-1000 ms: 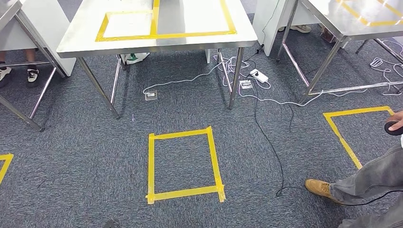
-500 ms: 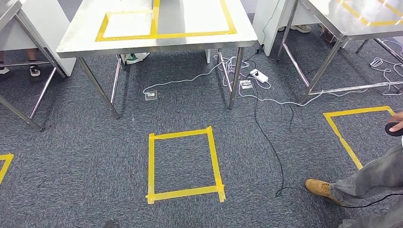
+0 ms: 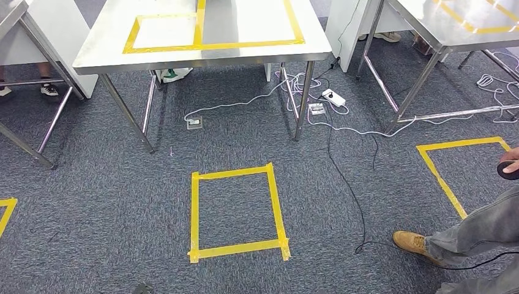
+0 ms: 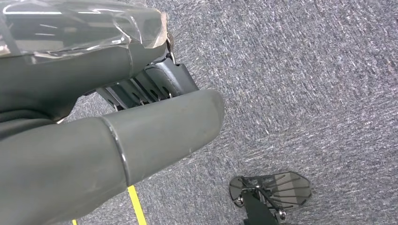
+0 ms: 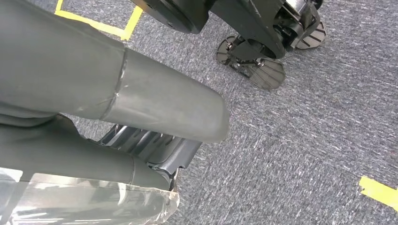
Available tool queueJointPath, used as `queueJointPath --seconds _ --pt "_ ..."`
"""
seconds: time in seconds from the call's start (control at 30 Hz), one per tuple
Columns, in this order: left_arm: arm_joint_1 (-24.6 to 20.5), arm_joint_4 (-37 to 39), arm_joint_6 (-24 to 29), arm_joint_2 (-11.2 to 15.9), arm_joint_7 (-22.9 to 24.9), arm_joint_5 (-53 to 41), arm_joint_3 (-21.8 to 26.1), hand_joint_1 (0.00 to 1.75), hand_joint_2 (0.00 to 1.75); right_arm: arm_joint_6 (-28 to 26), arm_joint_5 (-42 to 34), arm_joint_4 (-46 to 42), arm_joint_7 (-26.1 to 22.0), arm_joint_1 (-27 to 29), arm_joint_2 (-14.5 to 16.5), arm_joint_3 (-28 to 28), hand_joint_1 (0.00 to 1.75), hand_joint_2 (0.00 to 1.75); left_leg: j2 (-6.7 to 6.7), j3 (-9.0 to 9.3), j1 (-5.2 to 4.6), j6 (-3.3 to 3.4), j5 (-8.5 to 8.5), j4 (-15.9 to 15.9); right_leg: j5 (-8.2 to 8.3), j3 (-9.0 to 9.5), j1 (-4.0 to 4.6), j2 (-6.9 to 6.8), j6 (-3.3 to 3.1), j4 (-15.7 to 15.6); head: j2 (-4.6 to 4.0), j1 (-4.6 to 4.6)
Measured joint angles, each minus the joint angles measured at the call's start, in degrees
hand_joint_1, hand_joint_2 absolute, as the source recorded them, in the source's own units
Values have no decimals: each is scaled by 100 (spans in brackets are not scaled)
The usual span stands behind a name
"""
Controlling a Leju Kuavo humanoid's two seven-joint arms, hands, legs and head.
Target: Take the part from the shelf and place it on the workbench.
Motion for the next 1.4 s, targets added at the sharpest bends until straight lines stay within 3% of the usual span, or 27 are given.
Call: queueJointPath --seconds 0.1,0.23,0.43,0.63,0.83,1.4 --pt "-1 0 3 0 -8 0 16 171 0 -11 -1 1 -12 0 1 0 175 0 0 0 0 0 0 0 0 0 0 0 0 0 0 0" --pt "-7 0 -38 1 23 0 28 0 0 48 -20 3 -16 -4 5 -4 0 0 0 0 0 0 0 0 0 0 0 0 0 0 0 0" --pt "-36 -43 -132 -2 356 0 -73 0 0 327 -36 35 399 -66 40 -4 0 0 0 0 0 1 2 0 1 0 0 0 0 0 0 0" --pt "-10 -162 -276 1 774 21 -630 0 0 617 66 104 655 -153 62 4 0 0 0 -1 0 1 3 0 1 0 0 0 0 0 0 0" --pt "2 -246 -306 -10 705 29 -953 0 0 607 114 151 659 -180 71 4 0 0 -1 -1 0 1 3 0 1 0 0 -1 0 0 0 0" --pt "-8 -353 -244 -84 468 1 -1247 0 0 476 377 179 483 -175 57 58 0 0 0 -1 0 1 3 0 1 -2 0 0 0 0 0 0"
